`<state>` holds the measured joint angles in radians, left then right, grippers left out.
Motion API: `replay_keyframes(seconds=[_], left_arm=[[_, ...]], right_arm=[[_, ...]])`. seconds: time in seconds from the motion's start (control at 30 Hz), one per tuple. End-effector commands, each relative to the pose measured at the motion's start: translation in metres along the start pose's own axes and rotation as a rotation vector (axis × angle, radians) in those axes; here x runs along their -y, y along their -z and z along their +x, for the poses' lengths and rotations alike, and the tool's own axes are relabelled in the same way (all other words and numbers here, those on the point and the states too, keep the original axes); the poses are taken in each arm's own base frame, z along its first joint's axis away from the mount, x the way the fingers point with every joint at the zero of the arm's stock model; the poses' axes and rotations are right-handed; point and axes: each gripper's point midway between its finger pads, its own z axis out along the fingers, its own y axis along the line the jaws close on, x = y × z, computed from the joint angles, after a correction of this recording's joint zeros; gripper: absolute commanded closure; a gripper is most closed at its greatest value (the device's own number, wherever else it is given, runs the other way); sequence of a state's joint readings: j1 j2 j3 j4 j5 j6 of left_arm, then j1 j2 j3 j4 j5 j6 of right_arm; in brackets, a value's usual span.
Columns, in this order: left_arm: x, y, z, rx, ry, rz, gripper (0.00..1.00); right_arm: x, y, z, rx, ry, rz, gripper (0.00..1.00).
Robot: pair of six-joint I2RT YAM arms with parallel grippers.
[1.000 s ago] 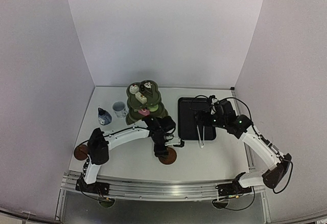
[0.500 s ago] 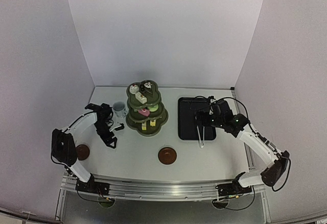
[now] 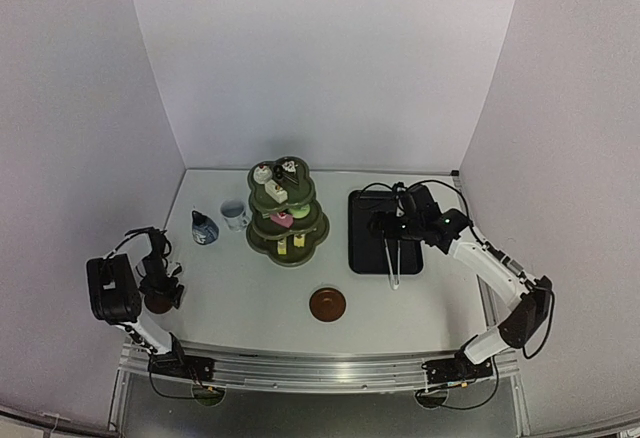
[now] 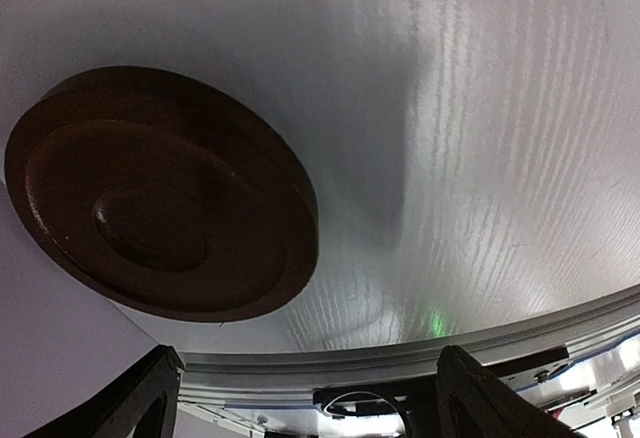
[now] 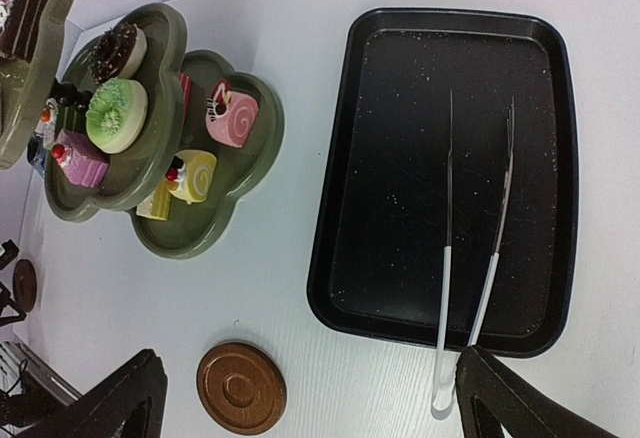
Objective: Serve the afternoon tea
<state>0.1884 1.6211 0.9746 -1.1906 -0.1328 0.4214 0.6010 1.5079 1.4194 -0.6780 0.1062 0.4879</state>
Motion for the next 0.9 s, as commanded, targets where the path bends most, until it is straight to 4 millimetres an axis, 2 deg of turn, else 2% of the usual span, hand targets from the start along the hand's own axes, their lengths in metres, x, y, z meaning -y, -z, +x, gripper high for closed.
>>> replay_keyframes(seconds=[0.0,0.1,0.23,0.47,0.57,0.67,0.87], left_arm=[[-0.022,-0.003,-0.019,0.083,0.067,-0.031,0.13],[-0.02,-0.008,-0.025,0.096,0.07,-0.003,0.15],[-0.003,-0.017,-0.03,0.101,0.059,0.099,0.18],[0.006,-0.038,-0.035,0.06,0.055,0.16,0.22],[0.01,-0.045,-0.036,0.048,0.057,0.187,0.28],[0.031,-0.038,-0.043,0.091,0.015,0.267,0.35],[0.104,-0.04,-0.036,0.053,-0.339,0.261,0.35]], right_arm=[[-0.011,0.004,-0.01,0.008,0.026,-0.025,0.02],[-0.011,0.004,-0.011,0.006,0.019,-0.025,0.02],[-0.009,0.005,-0.008,0.004,0.01,-0.019,0.02],[-0.005,0.01,-0.004,0.005,-0.002,-0.013,0.02],[-0.002,0.013,-0.001,0.01,-0.008,-0.007,0.02],[0.003,0.016,0.002,0.013,-0.013,0.005,0.02],[0.007,0.021,0.006,0.021,-0.026,0.011,0.02]])
